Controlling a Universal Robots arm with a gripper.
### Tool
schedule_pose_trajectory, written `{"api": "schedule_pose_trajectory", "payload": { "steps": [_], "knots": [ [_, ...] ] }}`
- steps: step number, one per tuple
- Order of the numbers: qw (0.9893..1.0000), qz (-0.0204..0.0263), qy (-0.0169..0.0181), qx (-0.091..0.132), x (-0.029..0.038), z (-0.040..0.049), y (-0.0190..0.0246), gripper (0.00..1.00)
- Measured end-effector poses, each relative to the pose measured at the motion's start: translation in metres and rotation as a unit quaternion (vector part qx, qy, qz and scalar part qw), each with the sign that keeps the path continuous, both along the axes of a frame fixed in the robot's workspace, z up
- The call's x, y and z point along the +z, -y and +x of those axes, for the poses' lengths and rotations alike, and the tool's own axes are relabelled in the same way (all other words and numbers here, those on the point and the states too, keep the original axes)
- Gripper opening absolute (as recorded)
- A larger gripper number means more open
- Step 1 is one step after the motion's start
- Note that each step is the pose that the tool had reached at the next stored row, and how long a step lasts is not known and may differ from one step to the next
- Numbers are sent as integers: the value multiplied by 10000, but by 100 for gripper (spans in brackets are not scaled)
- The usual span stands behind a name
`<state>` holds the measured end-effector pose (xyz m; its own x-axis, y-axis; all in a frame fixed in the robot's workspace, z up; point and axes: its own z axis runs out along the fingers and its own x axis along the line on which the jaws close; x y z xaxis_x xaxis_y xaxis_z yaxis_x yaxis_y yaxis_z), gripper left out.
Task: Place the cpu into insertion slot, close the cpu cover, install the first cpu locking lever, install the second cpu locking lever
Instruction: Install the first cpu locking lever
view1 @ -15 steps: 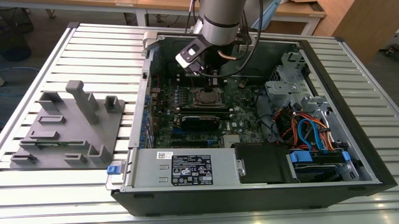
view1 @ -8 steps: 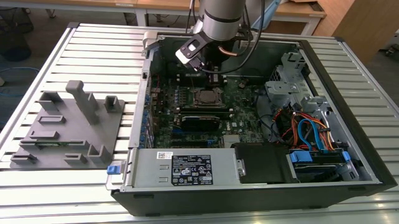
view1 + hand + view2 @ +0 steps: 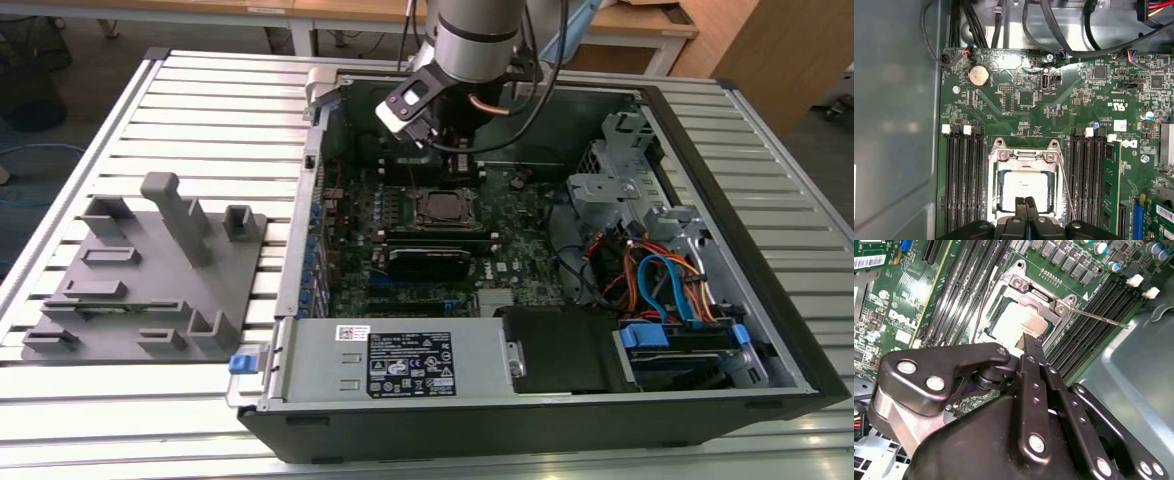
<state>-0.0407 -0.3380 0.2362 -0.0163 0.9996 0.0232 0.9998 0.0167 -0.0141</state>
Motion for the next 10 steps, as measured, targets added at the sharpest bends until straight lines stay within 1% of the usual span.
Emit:
{"api": "schedule_pose_trajectory", "payload": {
  "steps": [1, 3, 5, 8, 10],
  "knots": [
    [10000, -1, 0, 42, 0, 0, 0, 10],
    [9998, -2, -1, 204, 1, -1, 0, 10],
    [9993, -2, -1, 383, 1, -1, 0, 10],
    [9978, -1, -1, 659, 0, 0, 0, 10],
    [9965, -1, 0, 838, 0, 0, 0, 10]
  ]
}}
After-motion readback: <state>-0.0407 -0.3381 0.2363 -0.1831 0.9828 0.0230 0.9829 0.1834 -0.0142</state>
